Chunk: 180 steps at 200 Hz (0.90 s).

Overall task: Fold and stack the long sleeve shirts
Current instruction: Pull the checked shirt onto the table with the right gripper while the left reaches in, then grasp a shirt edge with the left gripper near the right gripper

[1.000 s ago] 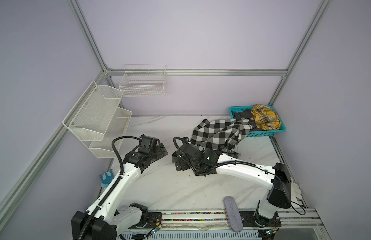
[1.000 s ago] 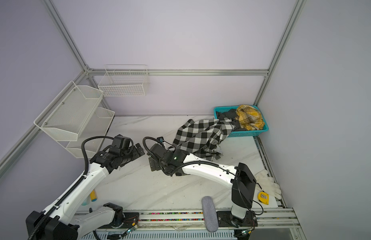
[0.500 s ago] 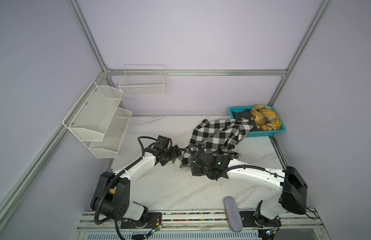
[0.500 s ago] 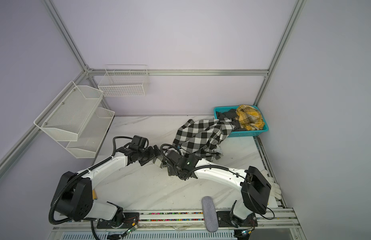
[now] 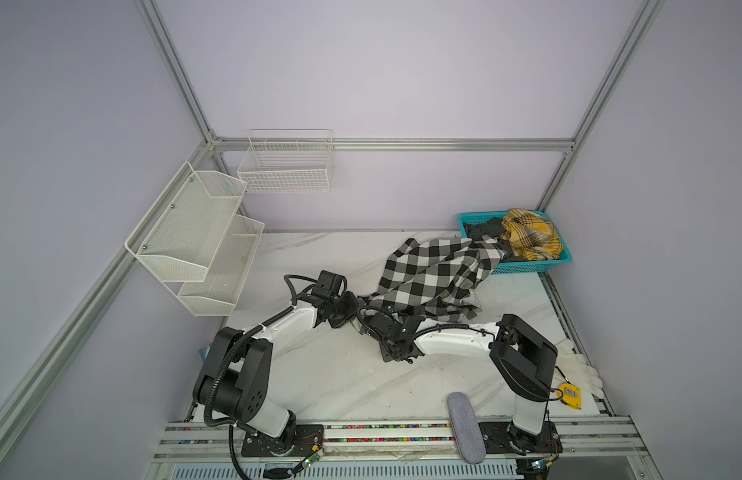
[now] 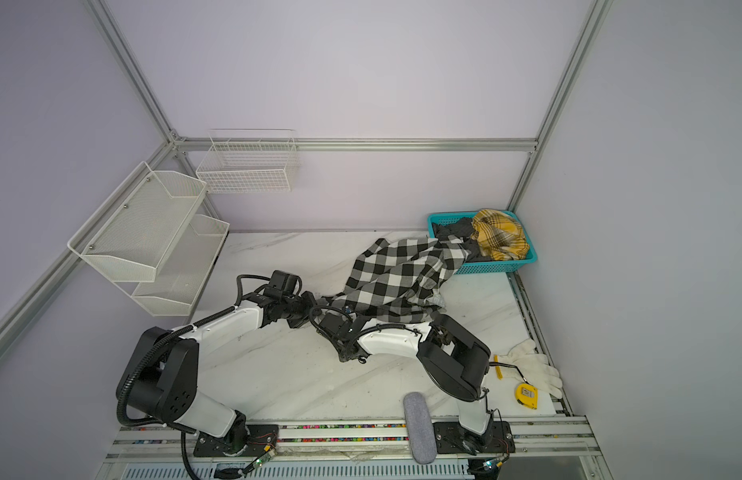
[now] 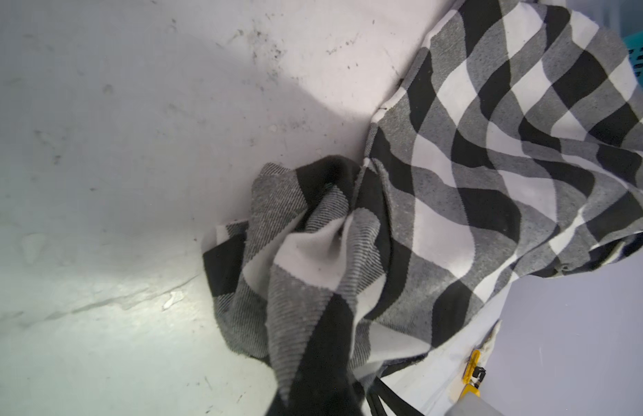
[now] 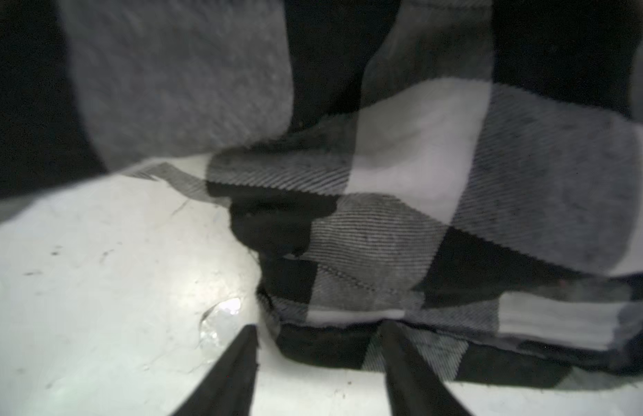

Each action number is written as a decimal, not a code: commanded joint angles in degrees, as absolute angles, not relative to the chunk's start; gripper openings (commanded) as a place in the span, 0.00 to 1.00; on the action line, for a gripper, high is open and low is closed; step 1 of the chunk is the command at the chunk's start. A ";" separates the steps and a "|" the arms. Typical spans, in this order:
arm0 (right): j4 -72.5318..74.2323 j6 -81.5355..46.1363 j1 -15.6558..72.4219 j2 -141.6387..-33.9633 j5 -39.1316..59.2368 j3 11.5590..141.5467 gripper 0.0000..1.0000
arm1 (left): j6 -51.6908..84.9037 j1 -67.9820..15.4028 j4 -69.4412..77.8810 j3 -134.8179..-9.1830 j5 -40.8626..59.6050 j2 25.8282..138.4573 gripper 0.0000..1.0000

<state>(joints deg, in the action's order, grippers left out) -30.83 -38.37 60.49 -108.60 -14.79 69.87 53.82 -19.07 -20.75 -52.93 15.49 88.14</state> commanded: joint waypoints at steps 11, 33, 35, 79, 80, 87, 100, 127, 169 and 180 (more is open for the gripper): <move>-31.10 -37.03 59.50 -107.61 -18.81 73.88 0.08 | 49.15 -15.64 -28.51 -62.77 8.30 82.24 0.00; -30.80 -31.96 59.84 -106.91 -17.40 79.29 0.00 | 48.26 -12.09 -32.44 -63.60 0.83 76.33 0.00; -30.60 -31.50 59.89 -106.82 -16.92 79.68 0.00 | 48.25 -11.72 -32.83 -63.63 0.19 75.88 0.00; -27.78 -22.46 63.64 -105.40 -6.72 90.49 0.00 | 45.45 -4.73 -45.29 -67.78 -17.52 64.97 0.00; -27.73 -22.30 63.77 -105.39 -6.44 90.64 0.00 | 45.40 -4.65 -45.29 -67.86 -17.94 64.74 0.00; -27.68 -21.25 64.29 -105.46 -4.66 92.14 0.00 | 44.74 -4.28 -47.75 -69.24 -21.15 63.54 0.00; -27.86 -20.22 64.94 -105.34 -2.65 93.89 0.00 | 43.75 -3.89 -51.54 -71.40 -26.13 61.96 0.00; -28.71 -19.64 64.95 -103.51 -3.36 92.63 0.00 | 41.03 -3.78 -53.71 -74.25 -26.43 61.32 0.00; -34.72 -21.14 60.36 -95.82 -9.62 82.20 0.00 | 31.62 -12.57 -41.14 -74.91 -12.80 64.02 0.00; -35.77 -22.13 59.07 -92.88 -9.99 78.10 0.00 | 26.38 -17.99 -37.21 -75.29 -11.21 66.07 0.00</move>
<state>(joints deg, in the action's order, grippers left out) -29.56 -20.97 62.13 -99.04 -6.50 84.51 37.98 -9.13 -48.38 -70.76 -18.02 63.33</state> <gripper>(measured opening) 0.066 0.048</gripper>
